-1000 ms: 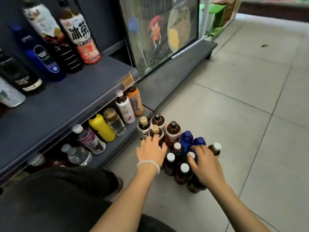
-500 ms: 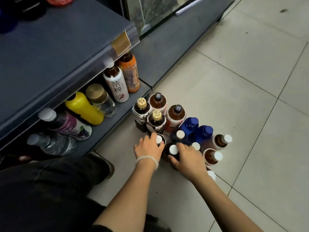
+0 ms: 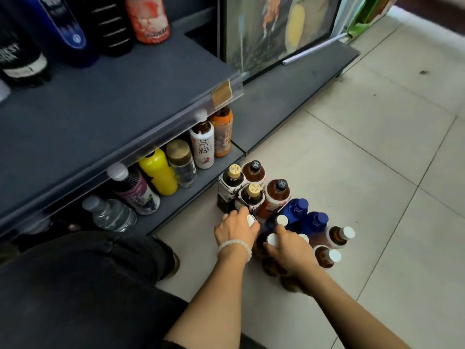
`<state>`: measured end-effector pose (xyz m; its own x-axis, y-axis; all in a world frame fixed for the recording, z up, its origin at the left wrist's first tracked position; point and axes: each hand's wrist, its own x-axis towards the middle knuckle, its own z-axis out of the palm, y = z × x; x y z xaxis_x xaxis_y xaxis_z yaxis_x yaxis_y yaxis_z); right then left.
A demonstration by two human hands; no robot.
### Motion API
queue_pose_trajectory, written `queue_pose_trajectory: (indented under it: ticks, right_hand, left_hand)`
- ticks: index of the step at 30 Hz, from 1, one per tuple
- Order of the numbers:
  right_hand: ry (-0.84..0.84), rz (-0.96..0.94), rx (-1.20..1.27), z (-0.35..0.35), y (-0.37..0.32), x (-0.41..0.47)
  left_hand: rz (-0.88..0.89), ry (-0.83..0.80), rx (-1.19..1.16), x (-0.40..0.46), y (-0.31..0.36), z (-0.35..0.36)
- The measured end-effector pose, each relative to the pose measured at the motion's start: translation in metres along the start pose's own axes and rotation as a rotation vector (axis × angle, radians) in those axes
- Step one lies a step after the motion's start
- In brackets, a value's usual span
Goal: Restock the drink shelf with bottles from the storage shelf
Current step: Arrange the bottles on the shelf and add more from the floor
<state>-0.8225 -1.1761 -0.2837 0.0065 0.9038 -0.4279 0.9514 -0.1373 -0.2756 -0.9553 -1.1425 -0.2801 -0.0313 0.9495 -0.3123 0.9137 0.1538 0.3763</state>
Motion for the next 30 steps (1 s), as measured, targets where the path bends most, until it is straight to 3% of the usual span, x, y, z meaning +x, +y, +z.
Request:
queue_pose_trajectory:
  ticks: [12, 25, 30]
  right_hand:
    - [0.328, -0.311, 0.132, -0.094, -0.066, -0.070]
    - [0.422, -0.818, 0.276, -0.216, -0.244, -0.092]
    - [0.453, -0.961, 0.286, -0.254, -0.331, -0.092]
  left_hand:
    - [-0.034, 0.331, -0.186, -0.083, -0.020, -0.128]
    - [-0.066, 0.748, -0.424, -0.154, -0.104, -0.344]
    - [-0.095, 0.867, -0.379, -0.173, -0.147, -0.416]
